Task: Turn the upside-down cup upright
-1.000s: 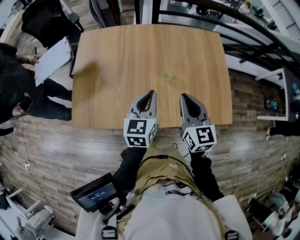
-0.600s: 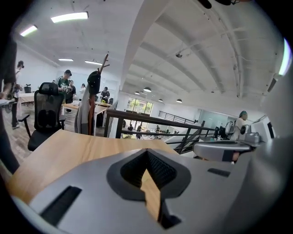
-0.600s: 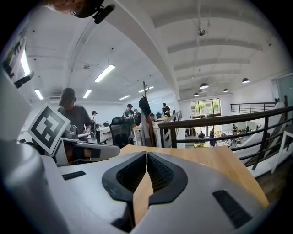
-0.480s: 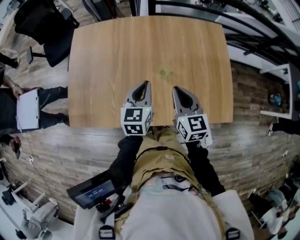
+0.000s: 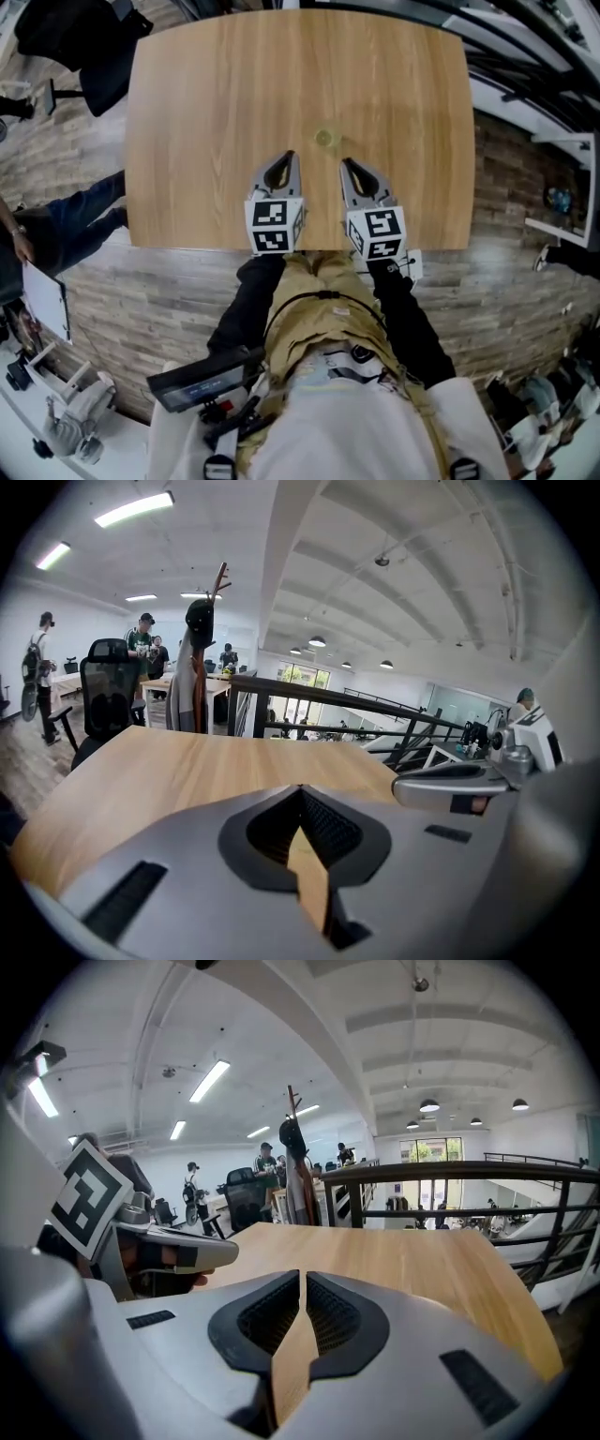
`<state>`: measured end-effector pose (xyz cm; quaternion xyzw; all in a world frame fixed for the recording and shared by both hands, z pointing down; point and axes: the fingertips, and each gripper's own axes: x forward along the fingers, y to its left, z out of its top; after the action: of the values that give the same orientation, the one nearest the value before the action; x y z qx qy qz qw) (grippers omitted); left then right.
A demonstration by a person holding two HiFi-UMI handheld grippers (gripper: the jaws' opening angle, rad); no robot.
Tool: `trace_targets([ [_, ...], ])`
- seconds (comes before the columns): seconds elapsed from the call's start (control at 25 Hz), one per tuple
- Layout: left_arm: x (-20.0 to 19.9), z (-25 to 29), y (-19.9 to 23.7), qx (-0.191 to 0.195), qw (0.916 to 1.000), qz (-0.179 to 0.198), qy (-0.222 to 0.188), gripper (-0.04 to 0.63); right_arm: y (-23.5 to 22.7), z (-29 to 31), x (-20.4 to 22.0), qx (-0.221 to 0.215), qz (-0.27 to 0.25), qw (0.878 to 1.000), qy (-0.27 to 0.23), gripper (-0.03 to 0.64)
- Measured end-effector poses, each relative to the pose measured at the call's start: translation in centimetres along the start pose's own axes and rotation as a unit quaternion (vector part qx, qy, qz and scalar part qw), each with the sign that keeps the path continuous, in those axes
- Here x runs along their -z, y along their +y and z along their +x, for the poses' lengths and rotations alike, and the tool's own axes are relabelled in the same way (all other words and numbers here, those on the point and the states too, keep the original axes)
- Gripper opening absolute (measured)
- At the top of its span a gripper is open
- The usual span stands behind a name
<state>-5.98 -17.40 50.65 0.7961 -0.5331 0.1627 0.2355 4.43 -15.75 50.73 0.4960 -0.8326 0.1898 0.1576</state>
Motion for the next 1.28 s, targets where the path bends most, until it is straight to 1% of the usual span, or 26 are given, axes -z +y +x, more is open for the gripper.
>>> trace_targets([
  [0.16,1.8,1.9,1.5,-0.015,0.9996,-0.009,0.022,-0.003,-0.9,2.6,2.0,0.0,0.0,1.0,0.027,0.026],
  [0.44,4.0,4.1,2.6,-0.019,0.9985,-0.017,0.047,-0.003,-2.0,5.1,4.5,0.003,0.001,0.998,0.062,0.033],
  [0.6,4.8,5.1,2.7,-0.016,0.9978,-0.022,0.061,0.003,-2.5,6.0,5.4,0.001,0.004,0.997,0.074,0.121],
  [0.68,5.2,5.6,2.6,-0.013,0.9974,-0.023,0.068,0.031,-2.9,6.5,6.0,-0.001,0.006,0.997,0.083,0.171],
  [0.8,5.3,6.2,2.7,-0.008,0.9971,-0.025,0.071,0.055,-2.9,7.7,7.1,-0.01,0.009,0.995,0.102,0.272],
  [0.92,5.5,6.7,2.9,-0.008,0.9969,-0.031,0.072,0.088,-2.9,9.0,8.3,-0.018,0.001,0.993,0.12,0.333],
  [1.08,6.0,7.3,3.4,-0.009,0.9962,-0.038,0.077,0.1,-3.0,10.9,9.9,-0.027,-0.016,0.99,0.139,0.36],
  [1.28,6.5,7.2,3.9,-0.016,0.9958,-0.044,0.079,0.1,-3.0,12.6,11.0,-0.026,-0.031,0.987,0.155,0.365],
])
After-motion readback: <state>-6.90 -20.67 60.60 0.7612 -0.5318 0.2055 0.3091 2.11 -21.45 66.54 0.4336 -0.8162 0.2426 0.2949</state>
